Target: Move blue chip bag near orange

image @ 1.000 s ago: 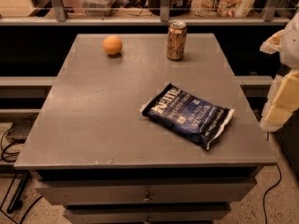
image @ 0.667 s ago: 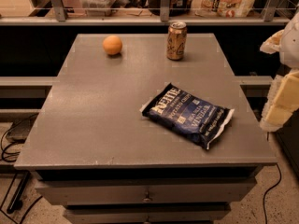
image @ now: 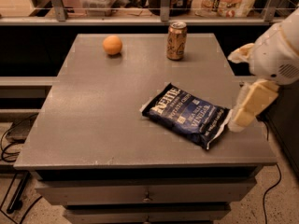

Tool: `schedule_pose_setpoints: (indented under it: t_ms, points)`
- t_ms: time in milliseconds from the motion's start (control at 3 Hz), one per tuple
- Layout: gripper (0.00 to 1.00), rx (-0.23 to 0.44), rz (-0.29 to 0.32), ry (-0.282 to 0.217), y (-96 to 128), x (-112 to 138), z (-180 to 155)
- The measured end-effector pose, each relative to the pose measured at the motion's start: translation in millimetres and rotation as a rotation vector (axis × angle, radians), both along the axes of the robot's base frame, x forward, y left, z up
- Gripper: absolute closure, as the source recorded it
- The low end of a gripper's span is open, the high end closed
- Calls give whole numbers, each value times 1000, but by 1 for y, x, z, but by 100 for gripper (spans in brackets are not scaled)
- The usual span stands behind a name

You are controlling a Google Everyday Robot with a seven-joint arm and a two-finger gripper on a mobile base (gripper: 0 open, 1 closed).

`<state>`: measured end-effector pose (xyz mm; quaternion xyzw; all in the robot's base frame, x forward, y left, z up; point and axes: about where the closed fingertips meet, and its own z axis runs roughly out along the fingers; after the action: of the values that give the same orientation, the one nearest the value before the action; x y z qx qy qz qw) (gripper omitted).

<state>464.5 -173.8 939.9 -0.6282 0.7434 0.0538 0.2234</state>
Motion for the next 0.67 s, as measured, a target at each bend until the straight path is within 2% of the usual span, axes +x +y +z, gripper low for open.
schedule_pose_setpoints:
  t_ms: [333,667]
  points:
    - [0,92,29,1,28,17,-27]
    - [0,128,15,30,45,33,-59]
